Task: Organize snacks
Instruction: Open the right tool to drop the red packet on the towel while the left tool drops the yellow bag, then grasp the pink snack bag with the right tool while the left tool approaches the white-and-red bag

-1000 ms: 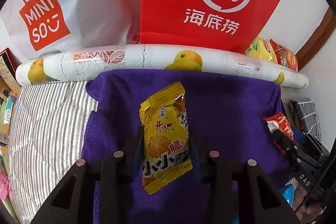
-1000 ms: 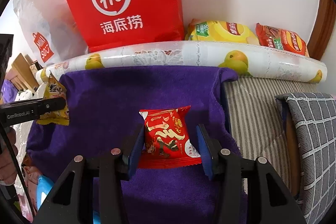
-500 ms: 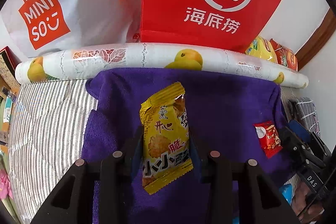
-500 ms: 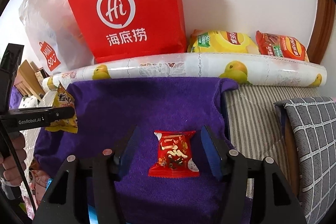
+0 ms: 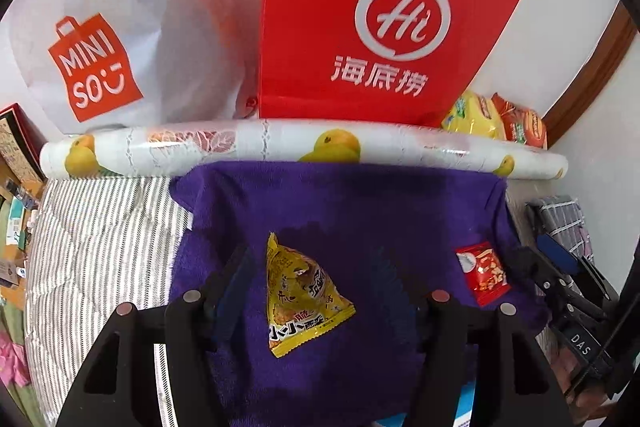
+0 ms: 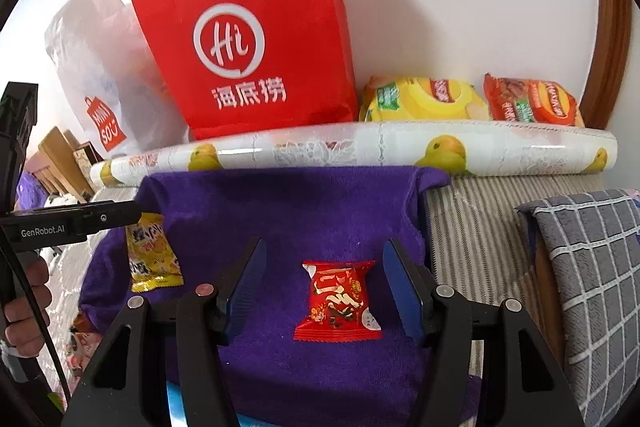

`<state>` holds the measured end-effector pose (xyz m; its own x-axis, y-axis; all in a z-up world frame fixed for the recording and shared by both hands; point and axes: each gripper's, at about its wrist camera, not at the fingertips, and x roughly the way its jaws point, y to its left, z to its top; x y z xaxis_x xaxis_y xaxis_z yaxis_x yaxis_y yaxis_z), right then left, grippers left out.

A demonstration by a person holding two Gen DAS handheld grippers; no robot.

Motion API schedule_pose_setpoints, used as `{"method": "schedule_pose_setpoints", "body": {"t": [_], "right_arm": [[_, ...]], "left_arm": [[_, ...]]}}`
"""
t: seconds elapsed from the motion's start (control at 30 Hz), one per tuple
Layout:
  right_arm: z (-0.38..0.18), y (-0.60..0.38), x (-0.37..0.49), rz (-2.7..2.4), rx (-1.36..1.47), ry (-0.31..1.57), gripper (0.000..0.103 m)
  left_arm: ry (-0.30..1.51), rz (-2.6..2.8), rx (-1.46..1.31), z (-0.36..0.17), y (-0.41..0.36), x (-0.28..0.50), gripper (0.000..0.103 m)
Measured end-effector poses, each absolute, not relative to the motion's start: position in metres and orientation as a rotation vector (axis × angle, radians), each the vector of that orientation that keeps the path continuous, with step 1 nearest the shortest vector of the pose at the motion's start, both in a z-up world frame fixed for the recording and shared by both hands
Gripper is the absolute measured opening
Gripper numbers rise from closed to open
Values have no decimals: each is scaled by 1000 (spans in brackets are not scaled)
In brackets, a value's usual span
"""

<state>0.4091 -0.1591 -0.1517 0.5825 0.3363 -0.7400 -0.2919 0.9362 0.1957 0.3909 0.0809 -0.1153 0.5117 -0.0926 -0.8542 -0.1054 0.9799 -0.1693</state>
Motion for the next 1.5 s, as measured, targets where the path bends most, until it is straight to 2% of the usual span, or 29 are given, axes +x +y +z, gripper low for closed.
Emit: {"method": "schedule_pose_setpoints", "body": {"t": [0.33, 0.6, 1.5], "right_arm": [[-99, -173, 348, 319, 67, 816, 60], [-82, -176, 294, 295, 44, 833, 60], [-117, -143, 171, 444, 101, 983, 60]], "left_arm": [[993, -46, -205, -81, 72, 372, 61], [872, -87, -223, -30, 74, 329, 62], [979, -37, -186, -66, 86, 213, 62]]}}
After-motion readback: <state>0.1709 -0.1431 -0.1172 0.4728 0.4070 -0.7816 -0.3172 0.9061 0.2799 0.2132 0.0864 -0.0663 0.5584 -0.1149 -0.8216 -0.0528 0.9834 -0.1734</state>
